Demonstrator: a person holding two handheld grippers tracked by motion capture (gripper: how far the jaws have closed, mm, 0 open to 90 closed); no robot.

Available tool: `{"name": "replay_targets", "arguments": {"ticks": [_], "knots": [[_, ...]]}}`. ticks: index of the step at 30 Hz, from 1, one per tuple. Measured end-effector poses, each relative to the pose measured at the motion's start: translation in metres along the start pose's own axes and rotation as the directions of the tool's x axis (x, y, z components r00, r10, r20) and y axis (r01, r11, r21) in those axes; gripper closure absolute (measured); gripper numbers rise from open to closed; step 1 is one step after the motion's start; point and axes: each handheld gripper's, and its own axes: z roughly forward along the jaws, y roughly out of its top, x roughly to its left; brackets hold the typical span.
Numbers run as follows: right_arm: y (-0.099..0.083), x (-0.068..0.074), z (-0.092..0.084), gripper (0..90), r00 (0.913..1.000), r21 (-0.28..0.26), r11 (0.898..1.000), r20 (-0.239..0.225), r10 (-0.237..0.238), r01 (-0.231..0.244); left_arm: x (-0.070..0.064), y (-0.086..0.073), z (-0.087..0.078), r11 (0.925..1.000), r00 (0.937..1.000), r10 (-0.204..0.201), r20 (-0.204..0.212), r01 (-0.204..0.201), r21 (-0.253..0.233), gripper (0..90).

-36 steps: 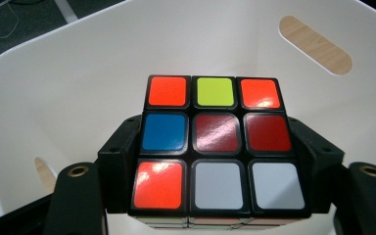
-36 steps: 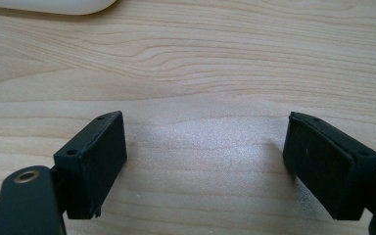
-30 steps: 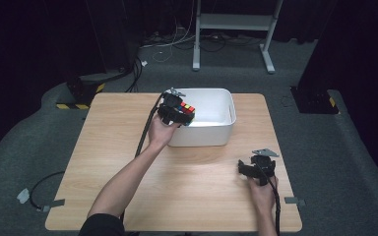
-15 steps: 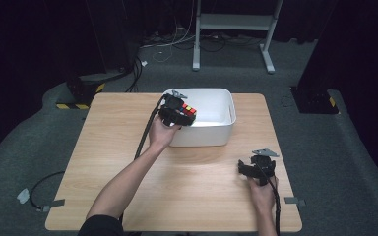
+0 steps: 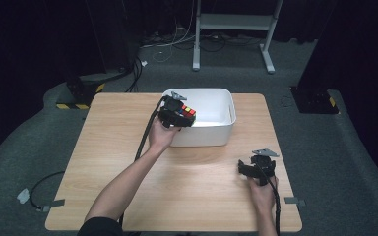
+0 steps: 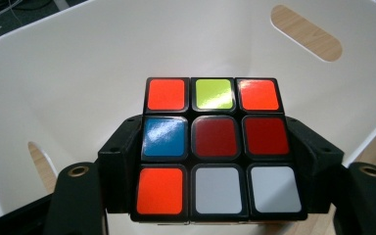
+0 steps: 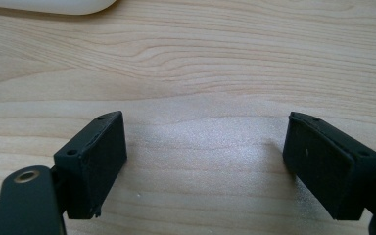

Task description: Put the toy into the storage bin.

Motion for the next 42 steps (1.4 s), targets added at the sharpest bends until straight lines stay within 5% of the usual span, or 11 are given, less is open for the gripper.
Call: {"name": "replay_targets", "arguments": {"ticks": [29, 42], "knots": [[0.000, 0.000, 0.000, 16.2, 1.0000, 0.000, 1.000, 0.000, 0.000, 0.000, 0.004, -0.003, -0.007, 0.9994, 0.9998, -0.012, 0.018, 0.012, -0.032, 27.5], [0.000, 0.000, 0.000, 16.2, 1.0000, 0.000, 1.000, -0.001, -0.001, 0.001, 0.009, -0.002, -0.021, 0.9957, 0.9995, -0.020, 0.024, 0.022, -0.090, 22.8]]}}
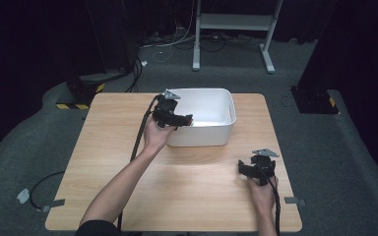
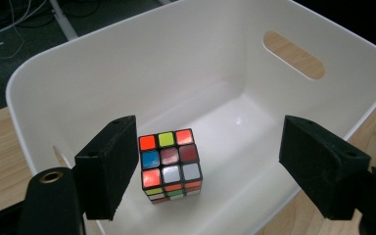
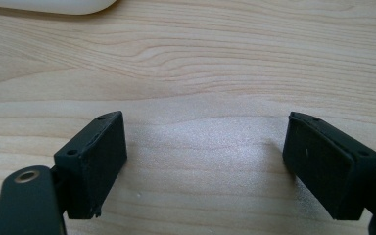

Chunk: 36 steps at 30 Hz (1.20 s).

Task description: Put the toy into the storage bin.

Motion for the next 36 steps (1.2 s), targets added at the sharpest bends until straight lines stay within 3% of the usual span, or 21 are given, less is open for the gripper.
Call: {"name": "replay_targets", "arguments": {"ticks": [21, 36], "knots": [[0.000, 0.000, 0.000, 16.2, 1.0000, 0.000, 1.000, -0.001, 0.000, 0.000, 0.009, -0.001, -0.020, 0.9992, 0.9998, -0.012, 0.016, 0.012, -0.038, 21.9], [0.000, 0.000, 0.000, 16.2, 1.0000, 0.000, 1.000, -0.001, -0.001, 0.001, 0.013, -0.002, -0.031, 0.9981, 1.0000, -0.007, 0.001, 0.007, -0.062, 20.0]]}}
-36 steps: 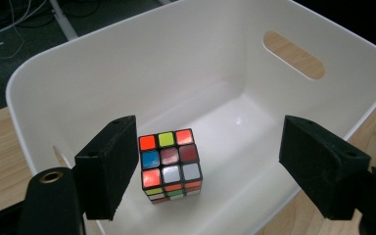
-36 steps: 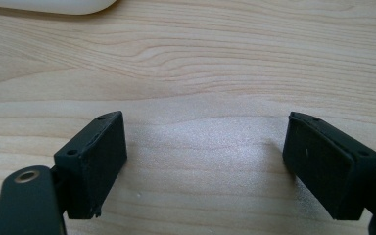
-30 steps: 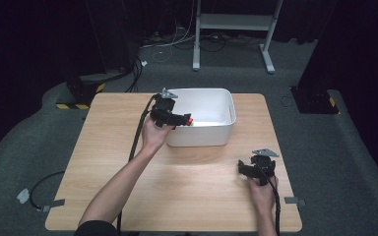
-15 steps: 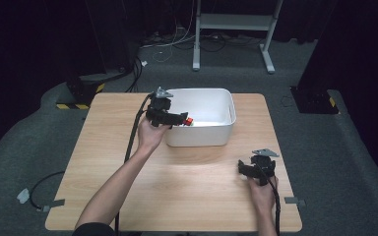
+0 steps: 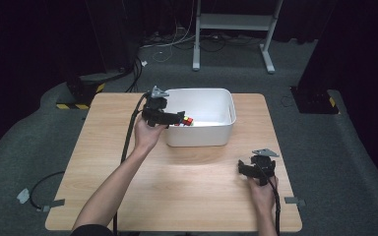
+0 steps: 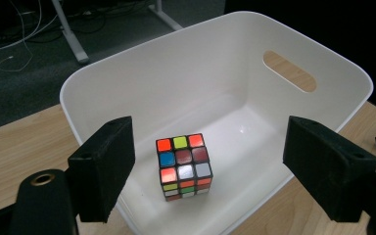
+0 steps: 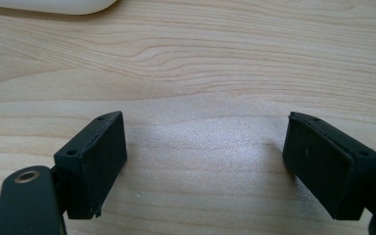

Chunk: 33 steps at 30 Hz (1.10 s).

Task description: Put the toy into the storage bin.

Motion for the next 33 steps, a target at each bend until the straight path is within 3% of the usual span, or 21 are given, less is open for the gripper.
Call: {"name": "replay_targets", "arguments": {"ticks": [33], "knots": [[0.000, 0.000, 0.000, 16.2, 1.0000, 0.000, 1.000, -0.001, -0.001, 0.001, 0.011, -0.002, -0.019, 0.9996, 0.9999, -0.015, -0.005, 0.015, -0.026, 20.7]]}}
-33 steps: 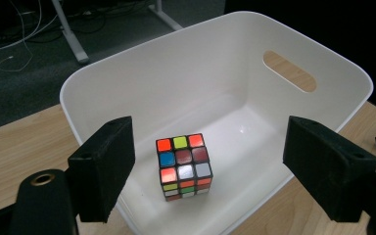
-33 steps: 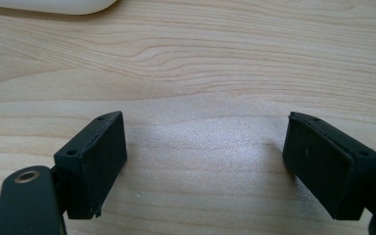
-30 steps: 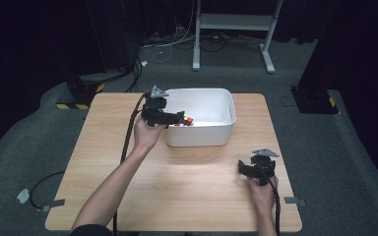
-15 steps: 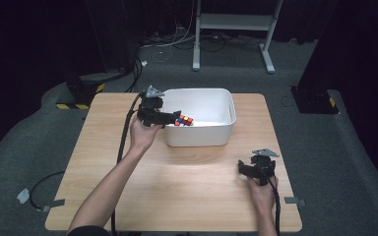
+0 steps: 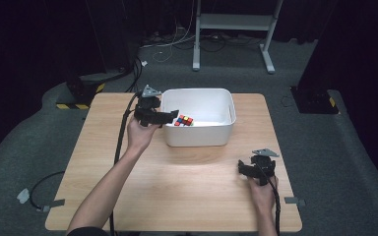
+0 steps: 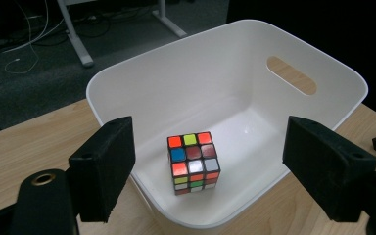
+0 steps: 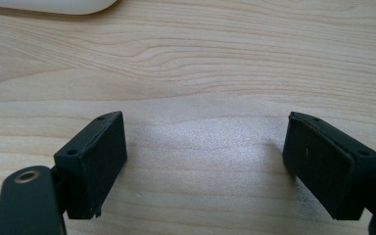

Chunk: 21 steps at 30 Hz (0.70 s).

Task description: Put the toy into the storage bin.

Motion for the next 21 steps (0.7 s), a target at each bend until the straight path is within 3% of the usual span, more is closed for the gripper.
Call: {"name": "replay_targets", "arguments": {"ticks": [21], "knots": [[0.000, 0.000, 0.000, 16.2, 1.0000, 0.000, 1.000, 0.000, 0.000, 0.000, 0.012, -0.011, -0.015, 0.9995, 0.9994, -0.030, -0.016, 0.030, -0.012, 21.0]]}}
